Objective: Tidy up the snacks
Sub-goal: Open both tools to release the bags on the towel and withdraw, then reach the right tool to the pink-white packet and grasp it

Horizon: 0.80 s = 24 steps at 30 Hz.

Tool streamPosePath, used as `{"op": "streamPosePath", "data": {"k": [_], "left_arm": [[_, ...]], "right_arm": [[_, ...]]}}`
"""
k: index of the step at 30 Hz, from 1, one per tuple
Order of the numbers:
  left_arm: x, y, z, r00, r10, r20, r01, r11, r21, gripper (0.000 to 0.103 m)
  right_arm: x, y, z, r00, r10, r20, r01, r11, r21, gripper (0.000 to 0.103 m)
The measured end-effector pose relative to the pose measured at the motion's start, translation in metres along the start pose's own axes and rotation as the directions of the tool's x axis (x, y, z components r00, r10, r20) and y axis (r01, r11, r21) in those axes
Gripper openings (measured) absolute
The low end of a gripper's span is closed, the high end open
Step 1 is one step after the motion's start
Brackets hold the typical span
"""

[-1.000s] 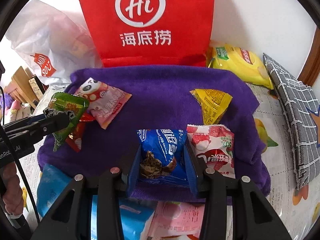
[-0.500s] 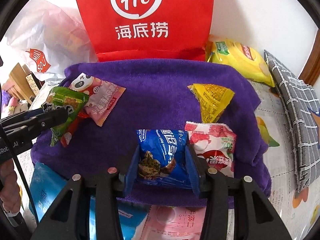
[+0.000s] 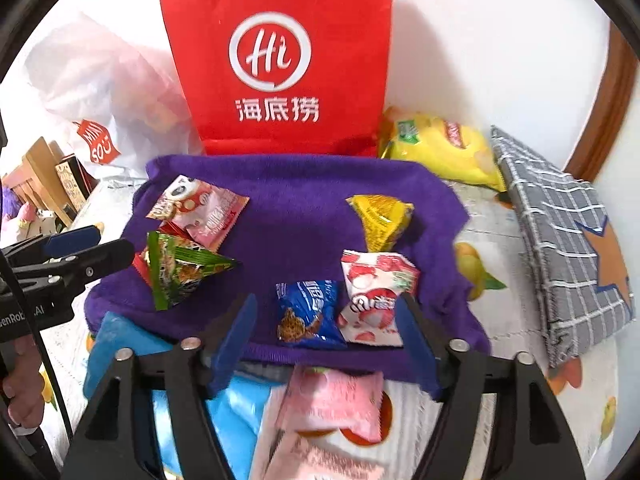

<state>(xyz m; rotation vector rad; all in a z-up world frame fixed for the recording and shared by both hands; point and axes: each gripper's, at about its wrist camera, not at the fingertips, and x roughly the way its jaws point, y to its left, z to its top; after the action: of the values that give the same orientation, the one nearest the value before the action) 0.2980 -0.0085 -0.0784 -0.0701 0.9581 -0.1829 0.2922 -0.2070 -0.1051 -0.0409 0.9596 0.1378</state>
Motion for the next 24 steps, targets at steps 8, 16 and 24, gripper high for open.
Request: {"op": "streamPosePath", "data": {"k": [8, 16, 24], "left_arm": [[-0.044, -0.009, -0.020, 0.995, 0.082, 0.056, -0.080, 0.996, -0.027, 0.079], [-0.080, -0.022, -0.052, 0.995, 0.063, 0.075, -0.063, 0.998, -0.010, 0.081], [-0.105, -0.040, -0.085, 0.992, 0.019, 0.127, -0.021, 1.000, 0.015, 0.081]], "right_arm": [[-0.048, -0.009, -0.020, 0.998, -0.044, 0.038, 0.043, 0.998, 0.035, 0.089], [-0.089, -0.016, -0.054, 0.983, -0.174, 0.055, 0.173, 0.984, 0.029, 0.090], [-0.123, -0.023, -0.093, 0.974, -0.195, 0.113, 0.193, 0.981, 0.029, 0.090]]}}
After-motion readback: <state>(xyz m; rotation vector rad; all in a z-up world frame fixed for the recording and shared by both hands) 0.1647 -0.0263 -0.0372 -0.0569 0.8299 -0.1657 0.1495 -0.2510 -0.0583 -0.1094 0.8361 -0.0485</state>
